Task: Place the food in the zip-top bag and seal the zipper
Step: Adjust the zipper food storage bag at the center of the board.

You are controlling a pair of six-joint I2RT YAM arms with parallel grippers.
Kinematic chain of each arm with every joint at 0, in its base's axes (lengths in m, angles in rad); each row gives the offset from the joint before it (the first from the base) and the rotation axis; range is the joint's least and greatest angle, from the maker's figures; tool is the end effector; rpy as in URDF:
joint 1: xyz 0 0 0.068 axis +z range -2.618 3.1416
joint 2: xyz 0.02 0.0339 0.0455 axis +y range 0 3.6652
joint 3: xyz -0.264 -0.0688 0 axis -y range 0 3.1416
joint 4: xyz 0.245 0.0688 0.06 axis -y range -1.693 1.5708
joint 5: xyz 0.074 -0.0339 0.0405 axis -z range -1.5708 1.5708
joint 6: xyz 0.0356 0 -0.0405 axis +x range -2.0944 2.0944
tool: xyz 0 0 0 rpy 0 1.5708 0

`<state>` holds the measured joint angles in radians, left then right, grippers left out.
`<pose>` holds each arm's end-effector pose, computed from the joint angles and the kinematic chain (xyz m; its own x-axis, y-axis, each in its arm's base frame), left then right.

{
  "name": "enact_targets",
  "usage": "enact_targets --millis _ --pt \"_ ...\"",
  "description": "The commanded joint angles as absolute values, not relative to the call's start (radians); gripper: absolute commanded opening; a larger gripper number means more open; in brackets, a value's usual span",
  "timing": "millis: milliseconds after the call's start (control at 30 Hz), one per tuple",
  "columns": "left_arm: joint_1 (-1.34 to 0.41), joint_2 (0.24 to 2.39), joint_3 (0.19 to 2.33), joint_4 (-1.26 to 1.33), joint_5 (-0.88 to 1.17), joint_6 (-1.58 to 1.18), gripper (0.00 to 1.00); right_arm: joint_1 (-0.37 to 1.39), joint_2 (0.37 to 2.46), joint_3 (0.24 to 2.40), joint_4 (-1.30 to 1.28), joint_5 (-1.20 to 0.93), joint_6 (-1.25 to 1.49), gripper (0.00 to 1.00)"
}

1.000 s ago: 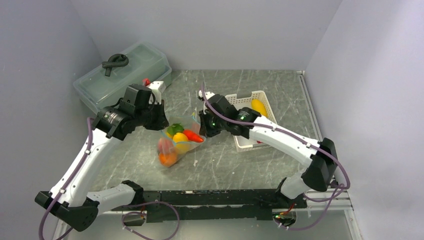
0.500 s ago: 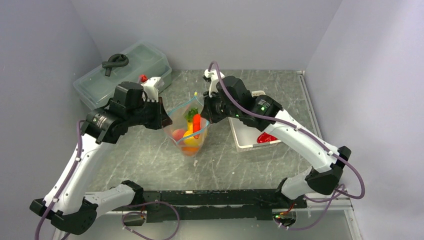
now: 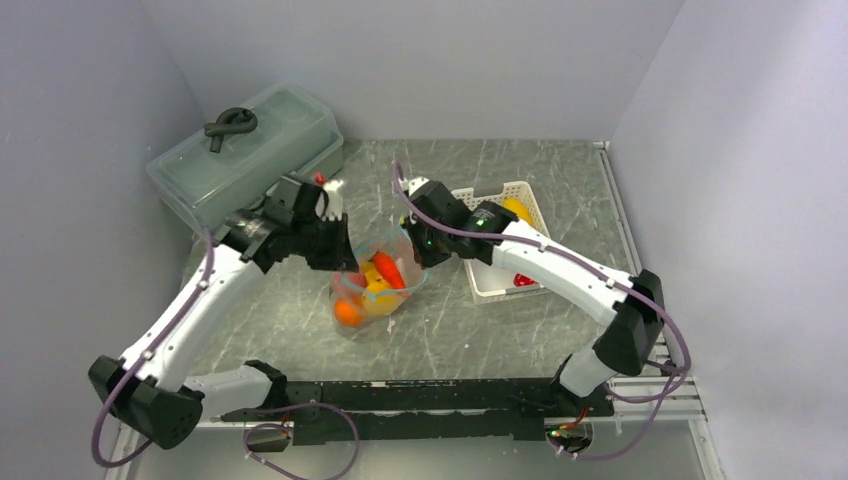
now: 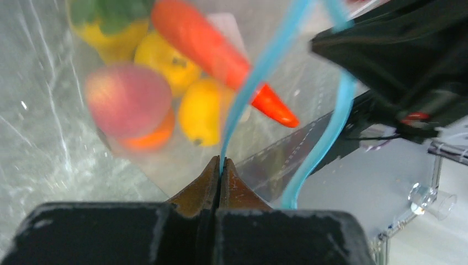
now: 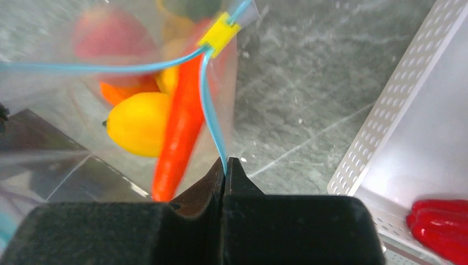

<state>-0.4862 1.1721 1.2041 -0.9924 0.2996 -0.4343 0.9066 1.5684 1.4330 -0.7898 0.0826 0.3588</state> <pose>0.1917 -0.1132 0.3361 -0.9080 0.0252 -0.4182 0.2359 0.8557 -0.4606 0.2095 0.2628 0.3164 -0.7258 -0.3594 -0.5865 -0.5332 0.8327 0.1496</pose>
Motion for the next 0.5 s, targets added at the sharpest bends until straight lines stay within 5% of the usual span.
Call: enact_targets --millis 0,167,467 --pt "-0.488 1.072 1.469 -1.006 0.325 -0.422 0.0 0.905 1.458 1.604 -0.791 0.119 0.344 0.0" --pt "-0.488 1.045 1.522 -1.024 0.311 -0.429 0.0 0.905 1.412 1.627 -0.769 0.101 0.35 0.0" --pt "-0.488 1.059 1.226 -0.906 0.309 -0.475 0.0 0.901 1.466 1.431 -0.703 0.093 0.387 0.0"
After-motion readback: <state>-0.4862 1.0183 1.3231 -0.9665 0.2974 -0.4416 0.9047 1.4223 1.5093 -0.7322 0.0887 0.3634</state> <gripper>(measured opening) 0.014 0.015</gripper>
